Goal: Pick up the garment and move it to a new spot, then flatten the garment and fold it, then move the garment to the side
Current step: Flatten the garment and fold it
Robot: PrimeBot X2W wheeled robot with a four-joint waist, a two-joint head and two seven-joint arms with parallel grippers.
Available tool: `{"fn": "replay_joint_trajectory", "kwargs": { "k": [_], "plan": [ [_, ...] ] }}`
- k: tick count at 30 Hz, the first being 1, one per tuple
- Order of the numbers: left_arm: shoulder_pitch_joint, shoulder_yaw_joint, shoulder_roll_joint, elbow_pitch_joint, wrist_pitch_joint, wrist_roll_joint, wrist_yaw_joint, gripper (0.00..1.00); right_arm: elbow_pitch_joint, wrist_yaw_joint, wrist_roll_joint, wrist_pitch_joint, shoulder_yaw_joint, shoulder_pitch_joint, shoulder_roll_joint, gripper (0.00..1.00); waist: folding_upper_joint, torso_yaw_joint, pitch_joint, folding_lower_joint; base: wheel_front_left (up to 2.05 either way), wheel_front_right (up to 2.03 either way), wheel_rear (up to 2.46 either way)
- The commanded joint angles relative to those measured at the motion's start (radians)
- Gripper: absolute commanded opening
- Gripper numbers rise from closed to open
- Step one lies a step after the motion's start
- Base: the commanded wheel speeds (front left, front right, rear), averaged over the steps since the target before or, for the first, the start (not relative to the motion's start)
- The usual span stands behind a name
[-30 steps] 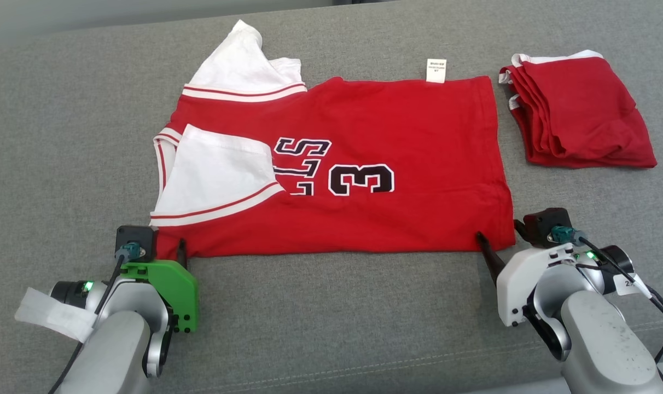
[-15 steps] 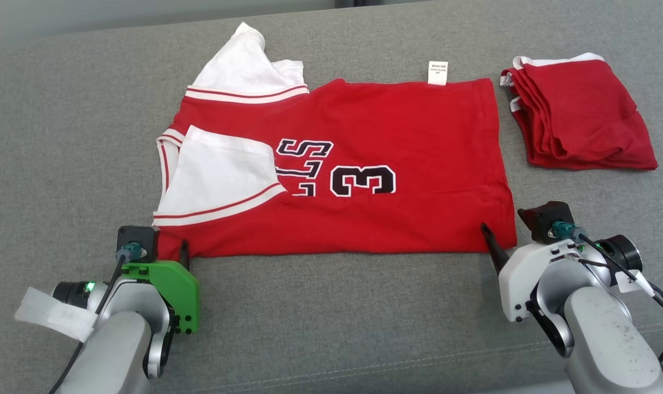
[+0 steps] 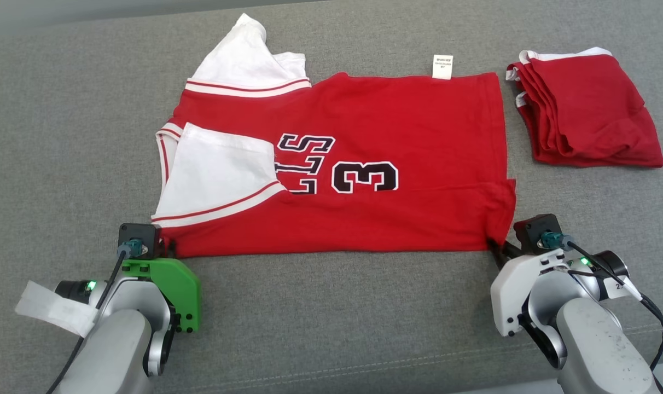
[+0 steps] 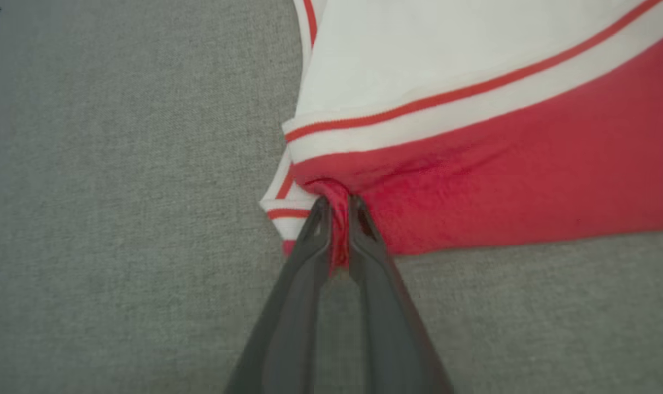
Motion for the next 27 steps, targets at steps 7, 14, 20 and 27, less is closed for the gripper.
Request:
{"fn": "replay_joint_trajectory", "kwargs": {
  "k": [7,14,20,27],
  "plan": [
    [0.03,-0.007,0.012,0.021,0.034,-0.023,0.005,0.0,-0.003,-0.002,0.028,-0.007,-0.008,0.039,-0.018,0.0,0.0,0.0,-0.017,0.0,0.0,0.0,0.0],
    [0.087,0.005,0.027,-0.001,0.051,-0.049,0.023,0.0,-0.021,-0.002,0.075,-0.011,-0.048,0.091,-0.034,0.0,0.0,0.002,-0.07,0.0,0.0,0.0,0.0],
    [0.159,0.01,0.046,-0.06,0.067,-0.068,0.048,0.0,-0.029,-0.003,0.112,0.0,-0.063,0.142,-0.053,0.0,0.0,0.018,-0.116,0.0,0.0,0.0,0.0],
    [0.254,0.021,0.043,-0.164,0.066,-0.094,0.089,0.0,-0.087,-0.003,0.168,0.032,-0.076,0.198,-0.064,0.0,0.0,0.04,-0.157,0.0,0.0,0.0,0.0]
  ]
}}
